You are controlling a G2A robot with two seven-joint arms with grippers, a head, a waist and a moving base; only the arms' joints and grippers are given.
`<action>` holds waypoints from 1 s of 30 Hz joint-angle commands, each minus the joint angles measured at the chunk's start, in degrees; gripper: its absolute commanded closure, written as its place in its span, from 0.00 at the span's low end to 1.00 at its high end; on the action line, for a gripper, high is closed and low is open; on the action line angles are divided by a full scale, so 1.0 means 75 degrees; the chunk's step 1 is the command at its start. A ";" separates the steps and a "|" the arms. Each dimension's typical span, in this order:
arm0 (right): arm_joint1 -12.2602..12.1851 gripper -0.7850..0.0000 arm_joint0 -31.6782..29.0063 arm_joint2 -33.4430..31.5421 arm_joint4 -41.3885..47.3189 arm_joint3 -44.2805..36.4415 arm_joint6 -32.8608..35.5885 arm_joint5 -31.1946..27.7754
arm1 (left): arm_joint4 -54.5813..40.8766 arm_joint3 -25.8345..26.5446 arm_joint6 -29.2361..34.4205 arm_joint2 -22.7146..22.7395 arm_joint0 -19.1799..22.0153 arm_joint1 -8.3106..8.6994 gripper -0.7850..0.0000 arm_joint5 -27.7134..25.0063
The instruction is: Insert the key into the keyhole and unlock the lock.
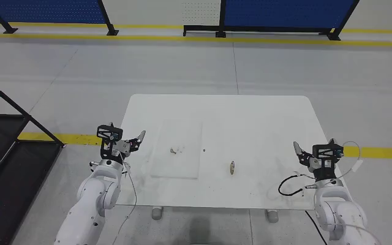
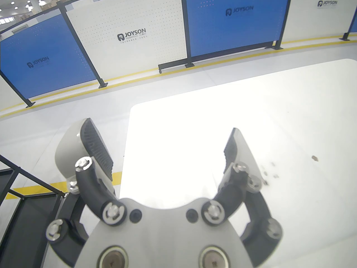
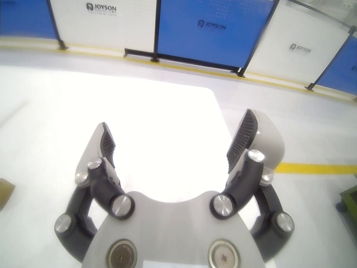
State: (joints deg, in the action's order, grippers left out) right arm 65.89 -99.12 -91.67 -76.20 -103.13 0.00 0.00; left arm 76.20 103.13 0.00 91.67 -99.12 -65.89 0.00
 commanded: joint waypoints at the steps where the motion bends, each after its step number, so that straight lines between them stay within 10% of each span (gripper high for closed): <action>1: 0.0000 0.00 0.0000 0.0000 0.0000 0.0000 0.0000 0.0000 | 0.0000 0.0000 0.0000 0.0000 0.0000 0.0000 0.00 0.0000; 12: 0.0000 0.00 0.0000 0.0000 0.0000 0.0000 0.0000 0.0000 | -0.0184 0.0017 0.0139 -0.0015 0.0053 -0.0009 0.00 -0.0081; 30: 0.0000 0.00 0.0000 0.0000 0.0000 0.0000 0.0000 0.0000 | -0.1888 0.0223 0.4696 -0.0455 0.1968 -0.0044 0.00 -0.0405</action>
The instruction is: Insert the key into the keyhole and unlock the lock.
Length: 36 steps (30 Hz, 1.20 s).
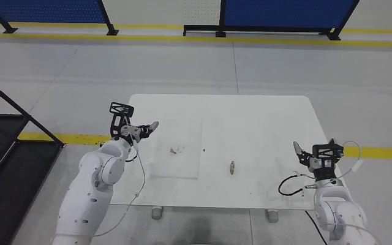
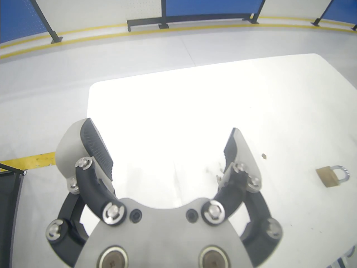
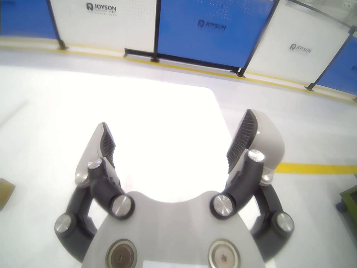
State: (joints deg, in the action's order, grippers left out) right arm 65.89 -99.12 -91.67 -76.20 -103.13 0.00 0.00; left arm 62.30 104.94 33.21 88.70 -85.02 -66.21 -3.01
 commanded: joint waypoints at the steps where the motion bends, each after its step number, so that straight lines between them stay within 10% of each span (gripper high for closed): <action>1: 0.0000 0.00 0.0000 0.0000 0.0000 0.0000 0.0000 0.0000 | -0.0117 -0.0038 0.0495 -0.0106 0.0178 -0.0004 0.00 0.0018; 36: 0.0000 0.00 0.0000 0.0000 0.0000 0.0000 0.0000 0.0000 | -0.2371 -0.0397 0.5928 -0.0523 0.0937 0.0186 0.00 0.0502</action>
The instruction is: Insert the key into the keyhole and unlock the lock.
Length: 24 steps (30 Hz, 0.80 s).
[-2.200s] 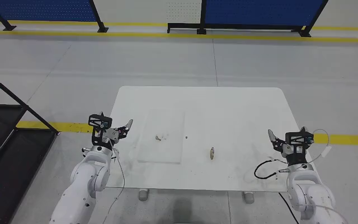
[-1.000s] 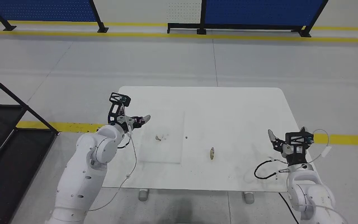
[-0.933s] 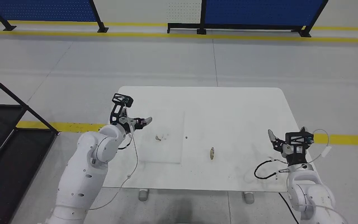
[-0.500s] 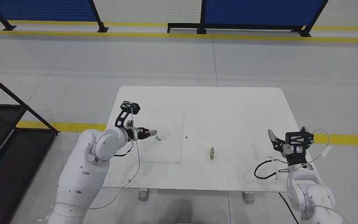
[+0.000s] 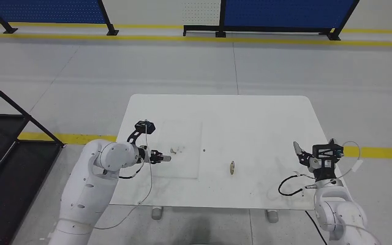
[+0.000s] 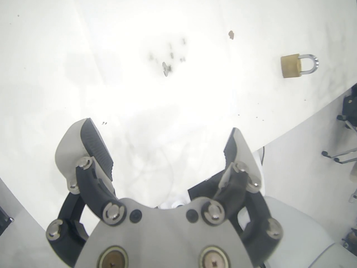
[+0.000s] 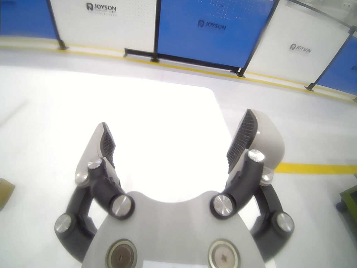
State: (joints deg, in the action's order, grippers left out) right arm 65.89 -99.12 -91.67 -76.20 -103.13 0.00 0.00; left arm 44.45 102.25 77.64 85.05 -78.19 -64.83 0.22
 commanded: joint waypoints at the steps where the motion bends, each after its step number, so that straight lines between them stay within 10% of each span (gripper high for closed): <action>1: 0.0000 0.00 0.0000 0.0000 0.0000 0.0000 0.0000 0.0000 | 0.0039 -0.0090 -0.0011 -0.0088 0.0052 0.0001 0.00 0.0156; 24: 0.0000 0.00 0.0000 0.0000 0.0000 0.0000 0.0000 0.0000 | -0.0658 -0.2463 -0.1539 -0.1540 0.1580 -0.0213 0.00 0.0380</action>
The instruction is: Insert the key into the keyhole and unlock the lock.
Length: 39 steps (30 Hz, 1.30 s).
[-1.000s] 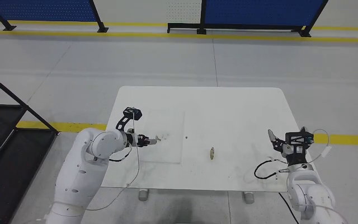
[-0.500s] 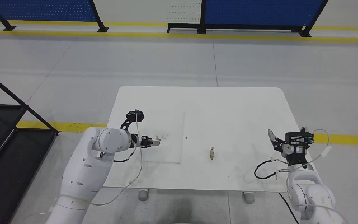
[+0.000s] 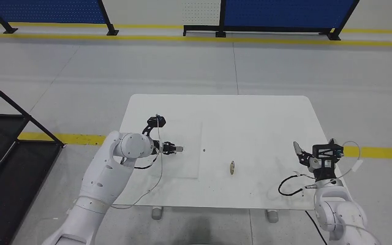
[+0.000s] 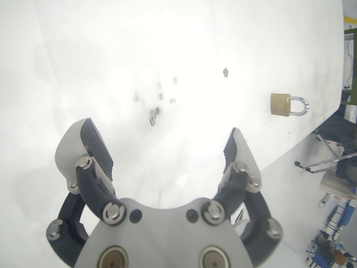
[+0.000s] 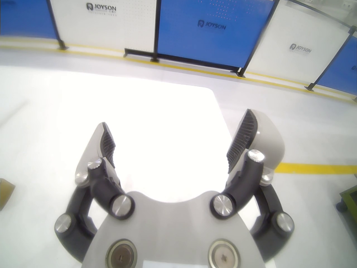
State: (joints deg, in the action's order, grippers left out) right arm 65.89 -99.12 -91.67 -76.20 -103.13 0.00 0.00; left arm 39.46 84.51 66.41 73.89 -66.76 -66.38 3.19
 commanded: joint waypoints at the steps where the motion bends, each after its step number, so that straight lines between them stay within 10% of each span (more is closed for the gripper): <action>1: 0.0000 0.00 0.0000 0.0000 0.0000 0.0000 0.0000 0.0000 | -0.0028 -0.0198 -0.0062 -0.0104 0.0112 -0.0015 0.00 -0.0018; 11: 0.0000 0.00 0.0000 0.0000 0.0000 0.0000 0.0000 0.0000 | -0.0114 -0.0753 -0.0259 -0.0461 0.0471 -0.0063 0.50 -0.0023; 39: 0.0000 0.00 0.0000 0.0000 0.0000 0.0000 0.0000 0.0000 | -0.0304 -0.0820 -0.0083 -0.0376 0.0369 0.0085 0.79 -0.0034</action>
State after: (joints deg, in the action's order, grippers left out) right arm 65.89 -99.12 -91.67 -76.20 -103.13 0.00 0.00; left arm 37.52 78.41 65.60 71.04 -63.97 -65.76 2.96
